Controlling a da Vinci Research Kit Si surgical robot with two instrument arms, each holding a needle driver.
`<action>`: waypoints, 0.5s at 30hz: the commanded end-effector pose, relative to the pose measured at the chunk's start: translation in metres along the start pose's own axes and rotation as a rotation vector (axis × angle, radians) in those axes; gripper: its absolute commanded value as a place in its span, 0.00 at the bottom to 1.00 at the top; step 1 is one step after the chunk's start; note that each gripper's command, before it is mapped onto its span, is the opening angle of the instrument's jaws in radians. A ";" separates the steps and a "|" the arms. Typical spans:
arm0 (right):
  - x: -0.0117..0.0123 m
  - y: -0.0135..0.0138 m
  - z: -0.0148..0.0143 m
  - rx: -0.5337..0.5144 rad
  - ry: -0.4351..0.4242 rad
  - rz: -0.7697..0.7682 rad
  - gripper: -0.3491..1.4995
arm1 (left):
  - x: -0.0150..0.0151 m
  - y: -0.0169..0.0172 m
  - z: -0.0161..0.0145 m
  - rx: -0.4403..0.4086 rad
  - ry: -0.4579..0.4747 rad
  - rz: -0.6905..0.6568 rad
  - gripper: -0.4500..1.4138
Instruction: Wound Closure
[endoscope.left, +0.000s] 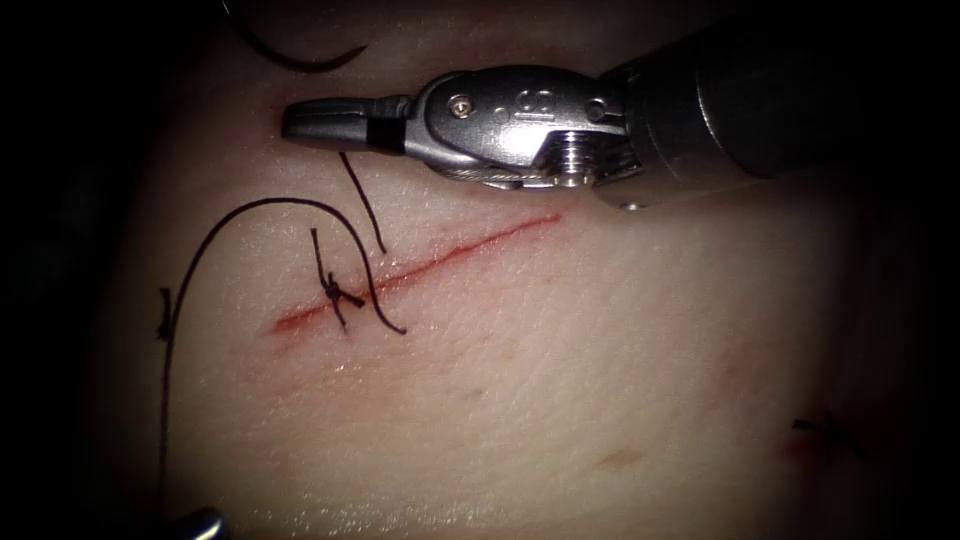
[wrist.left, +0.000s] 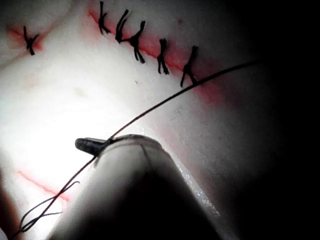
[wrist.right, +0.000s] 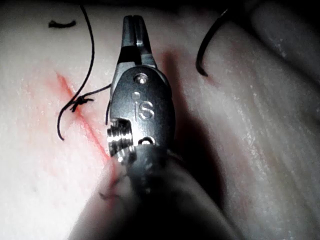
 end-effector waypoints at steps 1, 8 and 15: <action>-0.0005 -0.0001 0.0016 0.020 0.007 -0.008 0.00 | 0.0006 0.0009 0.0004 -0.009 0.005 0.002 0.00; -0.0002 -0.0005 0.0030 0.045 0.007 -0.020 0.00 | 0.0004 0.0003 0.0007 -0.016 0.018 0.033 0.00; -0.0035 -0.0013 0.0048 0.138 -0.041 -0.046 0.00 | -0.0006 -0.0006 0.0018 -0.020 0.024 0.037 0.00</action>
